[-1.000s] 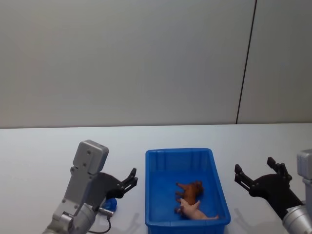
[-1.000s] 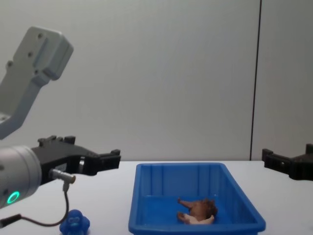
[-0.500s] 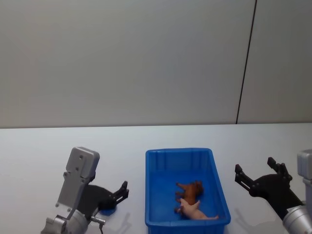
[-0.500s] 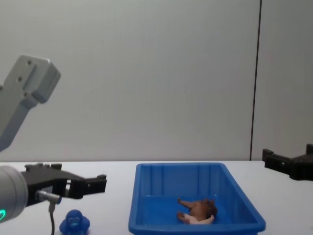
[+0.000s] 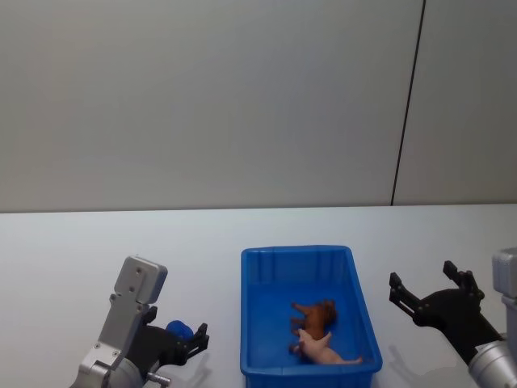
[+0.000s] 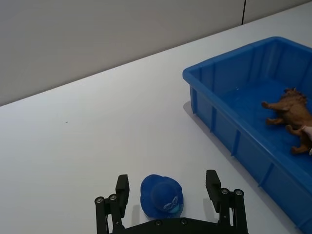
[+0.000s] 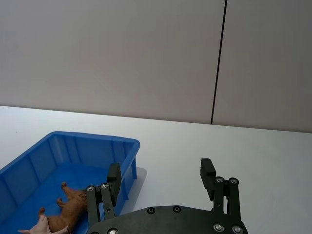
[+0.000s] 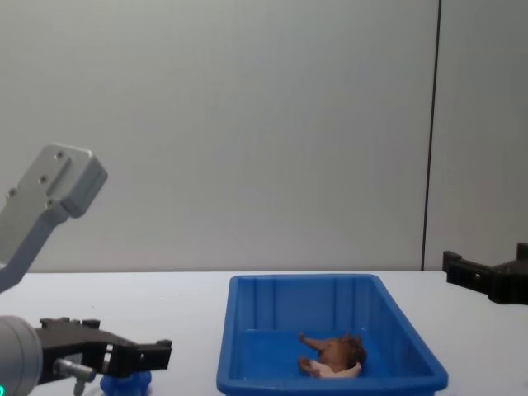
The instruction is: Pick up the two dolls from the table and place them into the box.
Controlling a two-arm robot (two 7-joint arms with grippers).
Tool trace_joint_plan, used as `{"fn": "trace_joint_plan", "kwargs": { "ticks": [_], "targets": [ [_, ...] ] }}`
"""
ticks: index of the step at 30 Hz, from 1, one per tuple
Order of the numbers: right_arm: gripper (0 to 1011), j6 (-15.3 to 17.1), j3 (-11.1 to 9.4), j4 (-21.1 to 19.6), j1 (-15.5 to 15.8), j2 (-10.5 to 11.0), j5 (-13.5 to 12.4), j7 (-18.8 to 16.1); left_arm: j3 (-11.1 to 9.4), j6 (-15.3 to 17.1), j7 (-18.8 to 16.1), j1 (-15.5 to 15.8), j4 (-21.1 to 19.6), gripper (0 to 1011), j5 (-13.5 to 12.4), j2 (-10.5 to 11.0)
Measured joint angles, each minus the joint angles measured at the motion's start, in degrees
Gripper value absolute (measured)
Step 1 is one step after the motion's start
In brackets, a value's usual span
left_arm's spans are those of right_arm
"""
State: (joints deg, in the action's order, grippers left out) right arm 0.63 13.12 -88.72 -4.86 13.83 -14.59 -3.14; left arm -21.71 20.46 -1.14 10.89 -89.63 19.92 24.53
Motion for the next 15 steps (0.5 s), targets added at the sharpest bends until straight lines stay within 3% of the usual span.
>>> {"fn": "trace_joint_plan", "kwargs": {
  "ticks": [5,7,12,15],
  "targets": [
    [1001,0.0,0.0,0.0,0.0,0.0,0.0,0.0,0.1,0.9,1.4,0.7,1.6,944,-0.7,-0.3],
    [1001,0.0,0.0,0.0,0.0,0.0,0.0,0.0,0.1,1.2,1.8,0.9,2.1,849,-0.9,-0.4],
    [1001,0.0,0.0,0.0,0.0,0.0,0.0,0.0,0.2,2.0,3.2,1.6,3.6,741,-1.4,-0.8],
    [1001,0.0,0.0,0.0,0.0,0.0,0.0,0.0,0.2,2.2,3.7,1.8,4.2,624,-1.6,-0.9]
  ]
}}
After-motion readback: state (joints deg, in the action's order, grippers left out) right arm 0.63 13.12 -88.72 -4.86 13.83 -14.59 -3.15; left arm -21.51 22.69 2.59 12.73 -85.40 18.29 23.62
